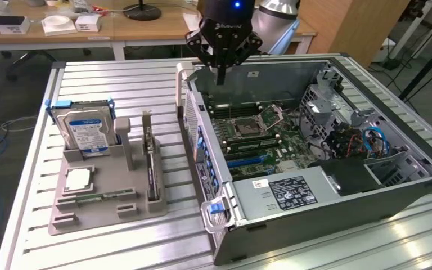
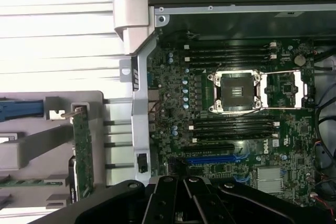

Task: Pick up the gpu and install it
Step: 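Reach for the gpu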

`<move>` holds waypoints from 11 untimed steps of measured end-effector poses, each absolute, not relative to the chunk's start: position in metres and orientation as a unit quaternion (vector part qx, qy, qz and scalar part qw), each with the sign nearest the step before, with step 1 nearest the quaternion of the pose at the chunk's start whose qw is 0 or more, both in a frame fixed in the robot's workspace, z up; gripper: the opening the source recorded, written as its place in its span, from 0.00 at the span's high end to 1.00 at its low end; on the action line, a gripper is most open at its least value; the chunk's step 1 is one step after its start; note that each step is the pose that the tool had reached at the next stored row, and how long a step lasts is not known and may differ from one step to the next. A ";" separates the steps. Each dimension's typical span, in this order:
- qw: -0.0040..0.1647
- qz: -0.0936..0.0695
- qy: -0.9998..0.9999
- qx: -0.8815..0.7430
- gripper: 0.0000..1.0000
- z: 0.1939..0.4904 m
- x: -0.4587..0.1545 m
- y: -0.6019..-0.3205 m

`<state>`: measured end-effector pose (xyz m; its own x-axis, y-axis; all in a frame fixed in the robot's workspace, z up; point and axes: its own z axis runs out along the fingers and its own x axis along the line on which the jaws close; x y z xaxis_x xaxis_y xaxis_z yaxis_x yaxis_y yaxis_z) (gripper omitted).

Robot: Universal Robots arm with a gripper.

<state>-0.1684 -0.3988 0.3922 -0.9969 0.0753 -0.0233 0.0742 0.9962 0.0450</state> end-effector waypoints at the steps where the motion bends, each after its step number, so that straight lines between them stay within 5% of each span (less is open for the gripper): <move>1: 0.012 0.022 0.999 0.037 0.89 0.392 -0.170 -0.399; 11: 0.012 0.022 0.999 0.037 0.89 0.392 -0.191 -0.399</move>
<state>-0.1914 -0.3989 0.3916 -0.9969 0.0752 -0.0233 0.0741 0.9962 0.0451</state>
